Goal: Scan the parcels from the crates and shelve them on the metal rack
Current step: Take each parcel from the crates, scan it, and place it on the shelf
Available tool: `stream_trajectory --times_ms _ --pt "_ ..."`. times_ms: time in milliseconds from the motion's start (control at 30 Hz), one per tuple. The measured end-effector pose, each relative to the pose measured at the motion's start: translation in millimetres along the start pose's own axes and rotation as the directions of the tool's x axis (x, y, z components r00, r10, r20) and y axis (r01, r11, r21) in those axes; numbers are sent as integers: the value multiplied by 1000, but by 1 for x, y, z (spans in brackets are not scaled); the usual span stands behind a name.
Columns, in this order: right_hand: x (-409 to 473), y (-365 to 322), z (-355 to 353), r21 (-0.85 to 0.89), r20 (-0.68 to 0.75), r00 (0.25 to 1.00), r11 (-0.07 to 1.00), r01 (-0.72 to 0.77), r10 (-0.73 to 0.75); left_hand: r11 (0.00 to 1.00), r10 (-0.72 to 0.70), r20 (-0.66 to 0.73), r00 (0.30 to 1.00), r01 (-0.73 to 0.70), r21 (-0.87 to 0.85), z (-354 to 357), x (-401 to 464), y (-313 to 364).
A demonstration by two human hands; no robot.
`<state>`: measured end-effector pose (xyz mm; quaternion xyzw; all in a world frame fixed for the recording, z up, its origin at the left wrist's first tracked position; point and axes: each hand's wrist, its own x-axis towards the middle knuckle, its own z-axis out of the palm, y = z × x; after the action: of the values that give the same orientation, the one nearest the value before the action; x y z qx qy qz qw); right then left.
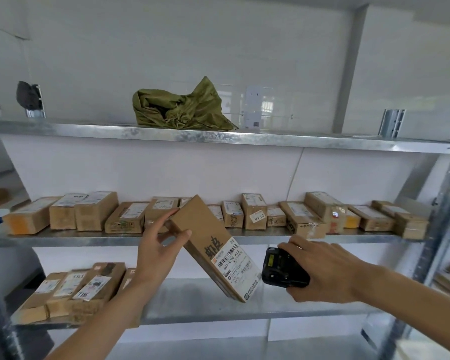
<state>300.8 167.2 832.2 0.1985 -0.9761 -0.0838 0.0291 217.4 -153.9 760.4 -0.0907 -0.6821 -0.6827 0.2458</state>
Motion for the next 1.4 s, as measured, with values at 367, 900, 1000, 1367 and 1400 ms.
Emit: stream_trajectory --times_ms 367,900,1000,1367,1400 --pt "-2 -2 -2 1 -49 999 1000 -6 6 1000 17 20 1000 -17 1 -1 5 -8" --pt "-2 -8 -2 -15 -21 1000 1000 -6 5 999 35 11 999 -35 10 -5 6 -9" --pt "-1 -8 -1 -12 15 1000 1000 -13 14 999 38 3 999 -38 8 -4 5 -10" --pt "2 -5 2 -13 72 997 999 -33 34 1000 22 0 1000 -22 18 -3 4 -11" --pt "2 -5 3 -15 74 997 999 -34 35 1000 19 1 1000 -19 17 -4 4 -11"
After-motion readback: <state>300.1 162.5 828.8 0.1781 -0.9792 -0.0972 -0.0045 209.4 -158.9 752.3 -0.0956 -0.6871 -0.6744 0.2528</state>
